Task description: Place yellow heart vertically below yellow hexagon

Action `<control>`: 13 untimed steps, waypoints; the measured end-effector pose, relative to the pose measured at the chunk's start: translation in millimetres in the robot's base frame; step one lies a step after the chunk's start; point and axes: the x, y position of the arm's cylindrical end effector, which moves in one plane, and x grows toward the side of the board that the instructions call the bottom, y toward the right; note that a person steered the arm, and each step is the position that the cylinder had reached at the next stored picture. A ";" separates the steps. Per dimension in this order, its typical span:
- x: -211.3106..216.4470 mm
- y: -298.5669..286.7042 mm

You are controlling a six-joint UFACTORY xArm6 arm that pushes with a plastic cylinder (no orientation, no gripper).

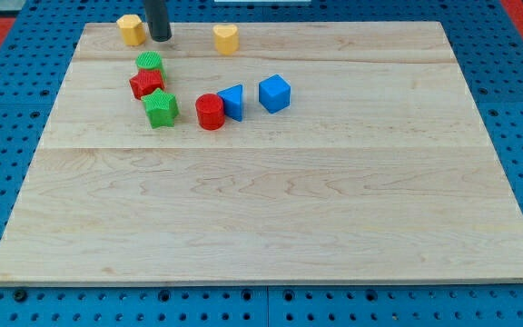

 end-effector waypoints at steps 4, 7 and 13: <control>-17.7 -27.2; -16.0 78.4; 33.3 92.0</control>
